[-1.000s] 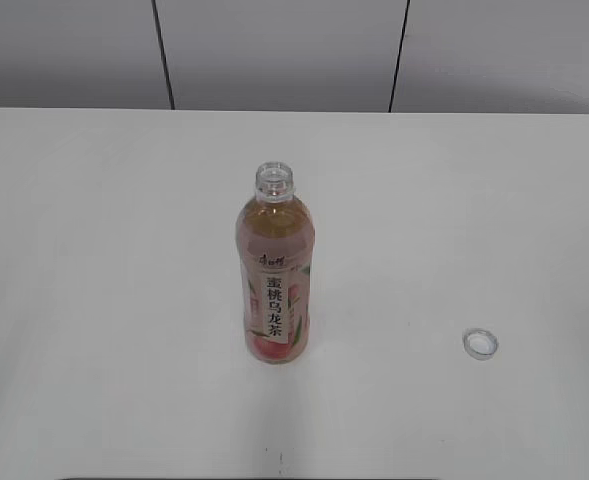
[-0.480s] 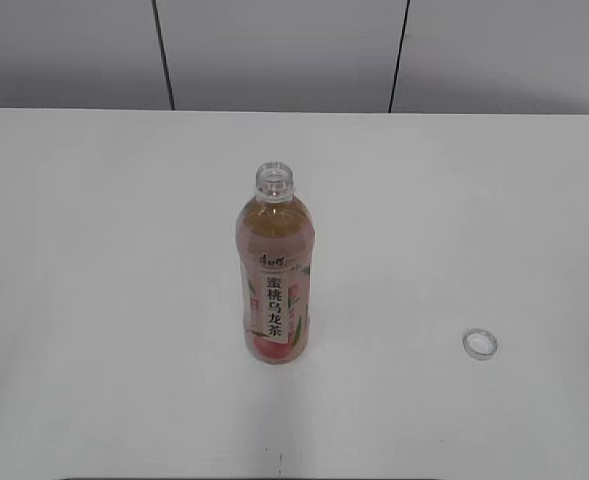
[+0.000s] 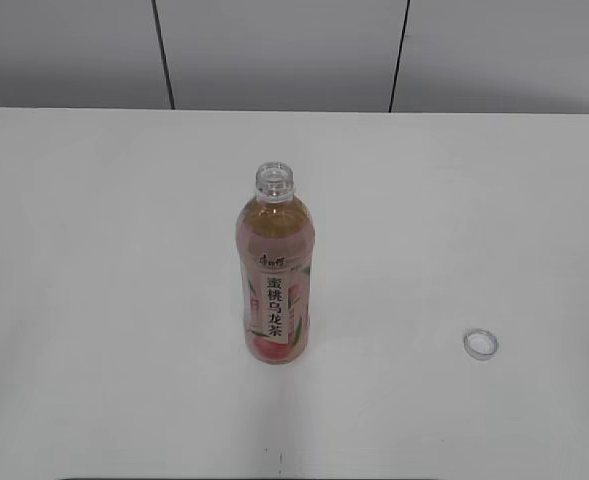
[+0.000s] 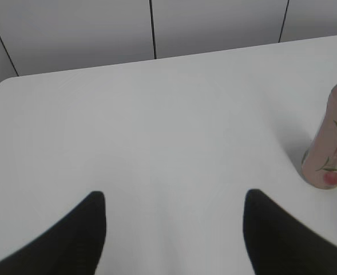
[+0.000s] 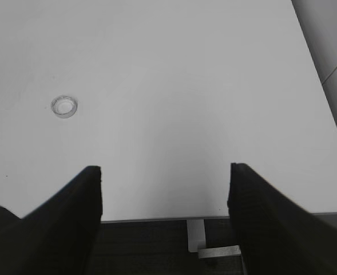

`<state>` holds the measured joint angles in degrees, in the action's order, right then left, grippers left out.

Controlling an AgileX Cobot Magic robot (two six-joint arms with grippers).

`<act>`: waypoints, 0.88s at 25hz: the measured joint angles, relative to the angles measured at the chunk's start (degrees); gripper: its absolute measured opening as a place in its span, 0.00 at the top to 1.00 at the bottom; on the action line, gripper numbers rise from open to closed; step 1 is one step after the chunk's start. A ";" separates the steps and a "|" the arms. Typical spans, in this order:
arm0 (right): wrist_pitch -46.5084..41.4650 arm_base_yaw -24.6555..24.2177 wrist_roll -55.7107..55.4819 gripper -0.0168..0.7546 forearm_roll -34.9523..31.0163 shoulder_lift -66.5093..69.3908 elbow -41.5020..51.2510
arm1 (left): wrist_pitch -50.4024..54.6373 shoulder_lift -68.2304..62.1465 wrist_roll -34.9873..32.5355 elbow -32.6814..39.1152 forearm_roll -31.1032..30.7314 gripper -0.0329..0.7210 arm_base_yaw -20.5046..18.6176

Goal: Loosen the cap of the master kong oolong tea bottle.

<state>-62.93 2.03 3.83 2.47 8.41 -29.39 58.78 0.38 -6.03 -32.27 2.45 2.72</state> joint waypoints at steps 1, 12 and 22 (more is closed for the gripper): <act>0.00 0.00 0.00 0.30 0.00 0.00 0.00 | 0.00 0.00 0.00 0.00 0.00 0.34 0.00; -0.13 -0.11 0.00 0.30 0.05 -8.49 0.00 | 0.00 0.00 0.00 0.05 0.00 0.35 0.00; 0.06 -0.11 -0.05 0.30 0.60 -8.86 0.00 | 0.00 0.00 0.00 0.05 0.02 0.35 0.00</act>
<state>-62.86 1.92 3.78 3.08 -0.45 -29.39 58.78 0.38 -6.03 -32.22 2.48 2.72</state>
